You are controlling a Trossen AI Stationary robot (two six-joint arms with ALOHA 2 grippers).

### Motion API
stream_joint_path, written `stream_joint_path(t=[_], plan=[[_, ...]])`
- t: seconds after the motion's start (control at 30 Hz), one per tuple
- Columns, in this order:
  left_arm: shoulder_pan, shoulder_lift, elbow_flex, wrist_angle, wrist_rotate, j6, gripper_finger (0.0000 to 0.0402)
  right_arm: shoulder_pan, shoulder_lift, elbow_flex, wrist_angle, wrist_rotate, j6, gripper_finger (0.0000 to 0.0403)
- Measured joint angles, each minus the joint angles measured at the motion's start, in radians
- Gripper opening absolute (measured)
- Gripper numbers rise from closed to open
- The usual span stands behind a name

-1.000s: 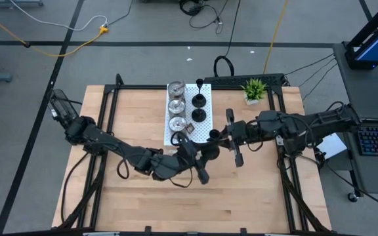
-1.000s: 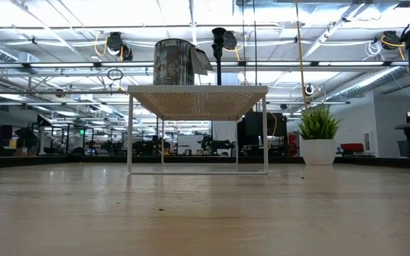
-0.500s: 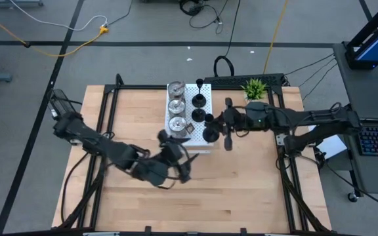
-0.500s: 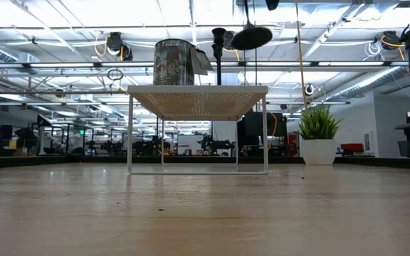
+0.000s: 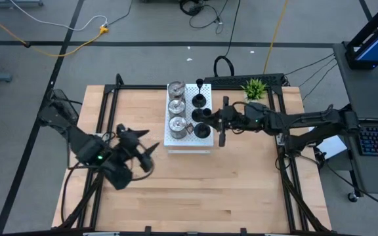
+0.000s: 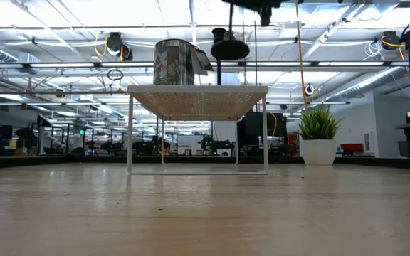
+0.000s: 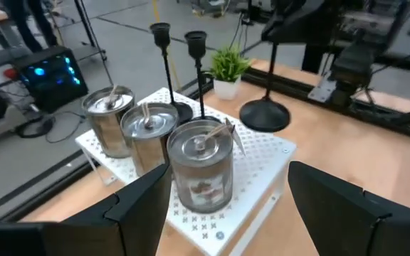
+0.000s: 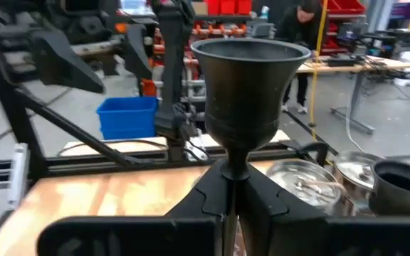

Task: Pick & Place candle stick holders
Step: Put the black candle holder on the shelf aligned with the other black candle holders

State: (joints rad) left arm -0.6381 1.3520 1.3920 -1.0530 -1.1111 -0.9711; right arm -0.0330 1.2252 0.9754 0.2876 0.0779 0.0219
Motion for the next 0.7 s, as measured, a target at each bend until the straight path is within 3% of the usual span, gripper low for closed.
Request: stream_joint_path(t=[0.33, 0.7], plan=[[-0.089, -0.239, -0.256, 0.007, -0.016, -0.115, 0.0285, -0.015, 0.086, 0.0, 0.043, 0.058, -0.007, 0.0007], [-0.147, -0.44, -0.363, 0.007, -0.043, -0.057, 0.0285, -0.034, 0.086, -0.004, 0.014, 0.132, 0.003, 0.0007]])
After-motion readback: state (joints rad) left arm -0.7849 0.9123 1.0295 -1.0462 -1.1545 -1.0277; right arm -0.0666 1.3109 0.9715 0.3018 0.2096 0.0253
